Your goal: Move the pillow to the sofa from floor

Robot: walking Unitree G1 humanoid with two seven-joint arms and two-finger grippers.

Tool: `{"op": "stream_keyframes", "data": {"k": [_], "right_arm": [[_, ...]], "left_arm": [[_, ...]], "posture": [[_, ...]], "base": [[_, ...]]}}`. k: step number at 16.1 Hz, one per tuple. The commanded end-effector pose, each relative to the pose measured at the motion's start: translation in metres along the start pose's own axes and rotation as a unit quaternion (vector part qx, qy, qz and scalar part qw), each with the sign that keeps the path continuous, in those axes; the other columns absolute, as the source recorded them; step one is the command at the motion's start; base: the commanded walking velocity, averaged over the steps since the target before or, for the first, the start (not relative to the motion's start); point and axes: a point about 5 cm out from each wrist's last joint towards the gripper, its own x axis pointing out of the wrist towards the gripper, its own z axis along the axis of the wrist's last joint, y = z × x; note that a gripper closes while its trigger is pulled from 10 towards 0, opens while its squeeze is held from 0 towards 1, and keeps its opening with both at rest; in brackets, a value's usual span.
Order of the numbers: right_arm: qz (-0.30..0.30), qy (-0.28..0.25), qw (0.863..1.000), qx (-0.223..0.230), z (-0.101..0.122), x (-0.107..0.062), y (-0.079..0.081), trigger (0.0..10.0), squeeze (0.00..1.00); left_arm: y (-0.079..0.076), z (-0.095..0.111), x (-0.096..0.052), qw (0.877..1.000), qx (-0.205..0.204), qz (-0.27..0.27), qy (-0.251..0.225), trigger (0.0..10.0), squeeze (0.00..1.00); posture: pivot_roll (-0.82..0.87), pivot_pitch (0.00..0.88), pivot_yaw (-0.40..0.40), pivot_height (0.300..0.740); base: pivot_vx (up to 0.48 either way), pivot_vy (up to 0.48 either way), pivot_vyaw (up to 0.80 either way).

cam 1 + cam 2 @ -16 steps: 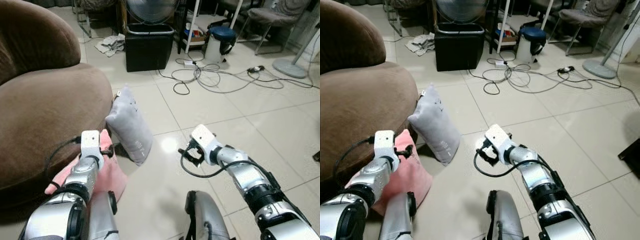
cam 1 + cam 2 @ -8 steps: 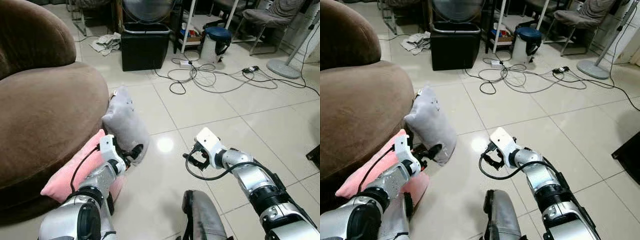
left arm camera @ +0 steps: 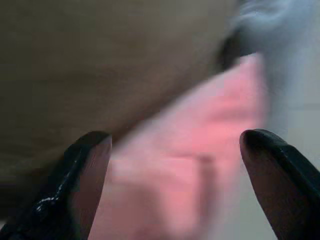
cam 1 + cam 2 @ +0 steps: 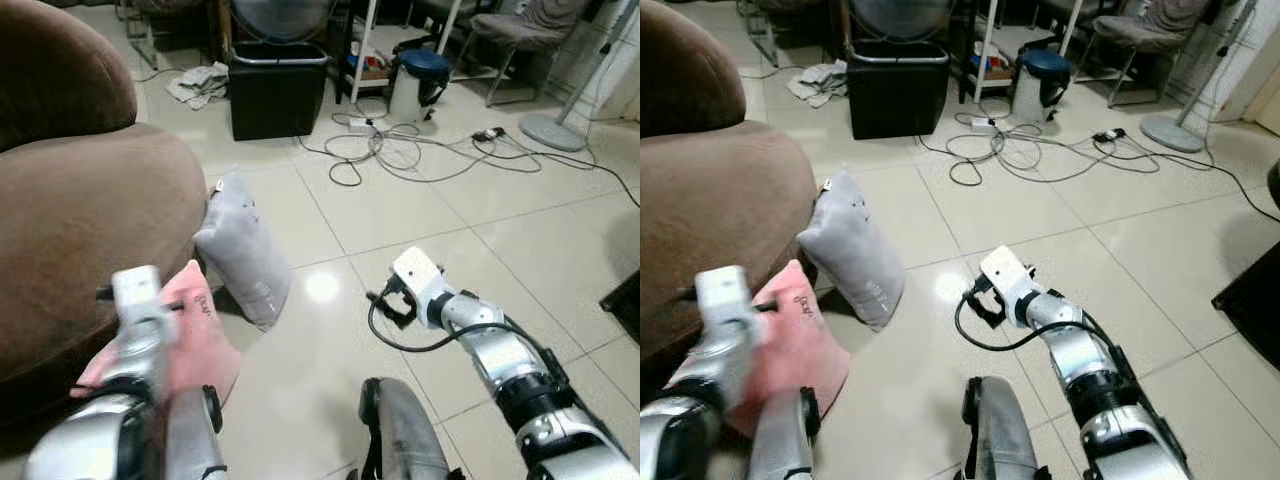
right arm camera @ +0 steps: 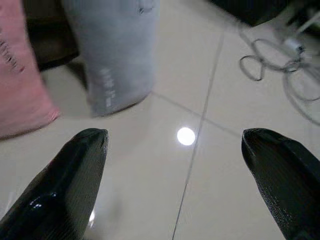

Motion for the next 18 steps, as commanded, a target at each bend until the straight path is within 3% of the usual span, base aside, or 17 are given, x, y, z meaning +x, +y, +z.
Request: {"op": "stream_keyframes", "data": {"k": [1, 4, 5, 6, 7, 9, 13, 16, 17, 18], "right_arm": [[-0.018, -0.011, 1.000, 0.010, 0.002, -0.002, -0.002, 10.0, 0.00], [0.000, -0.017, 0.999, 0.031, 0.004, 0.000, 0.006, 10.0, 0.00], [0.015, -0.025, 0.999, 0.042, 0.006, 0.000, 0.009, 10.0, 0.00], [0.029, -0.033, 0.998, 0.048, 0.009, -0.002, 0.008, 10.0, 0.00], [0.039, -0.038, 0.998, 0.044, 0.011, -0.005, 0.006, 10.0, 0.00], [0.047, -0.036, 0.997, 0.043, 0.014, -0.012, -0.003, 10.0, 0.00], [0.090, -0.010, 0.995, 0.045, 0.014, -0.026, -0.009, 10.0, 0.00], [0.077, -0.012, 0.995, 0.062, 0.017, -0.032, -0.013, 10.0, 0.00], [0.076, -0.034, 0.994, 0.065, 0.022, -0.033, -0.010, 10.0, 0.00], [0.111, -0.054, 0.992, 0.037, 0.025, -0.035, 0.004, 10.0, 0.00]], "left_arm": [[0.000, -0.010, -0.002, 0.998, 0.054, -0.002, 0.010, 10.0, 0.00], [0.010, -0.020, -0.003, 0.997, 0.055, -0.009, 0.053, 10.0, 0.00], [0.008, -0.018, -0.002, 0.997, 0.034, -0.023, 0.062, 10.0, 0.00], [0.008, -0.015, -0.001, 0.997, 0.006, -0.022, 0.072, 10.0, 1.00], [0.009, -0.011, 0.001, 0.996, -0.030, -0.008, 0.082, 10.0, 1.00], [0.010, -0.004, 0.002, 0.994, -0.061, 0.006, 0.095, 10.0, 1.00], [0.004, 0.005, 0.004, 0.991, -0.071, -0.003, 0.112, 10.0, 1.00], [-0.005, 0.003, 0.003, 0.989, -0.071, -0.017, 0.127, 10.0, 1.00], [-0.009, 0.003, 0.003, 0.991, -0.057, -0.025, 0.122, 10.0, 0.00], [-0.011, 0.000, 0.002, 0.992, -0.036, -0.029, 0.118, 10.0, 0.00]], "posture": [[0.04, 0.000, -0.119, 0.526], [0.04, 0.000, -0.117, 0.526], [0.04, 0.000, -0.119, 0.526], [0.01, 0.000, -0.126, 0.526], [-0.01, 0.000, -0.129, 0.526], [-0.03, 0.000, -0.141, 0.526], [-0.08, 0.000, -0.158, 0.526], [-0.09, 0.025, -0.155, 0.526], [-0.09, 0.053, -0.152, 0.526], [-0.09, 0.096, -0.143, 0.526]], "base": [[0.000, 0.000, 0.00], [0.000, 0.000, 0.00], [0.000, 0.000, 0.00], [0.000, 0.000, 0.00], [0.000, 0.000, 0.00], [0.000, 0.000, 0.00], [0.000, 0.000, 0.00], [0.000, 0.000, 0.00], [0.000, 0.000, 0.00], [0.000, 0.000, 0.00]]}}
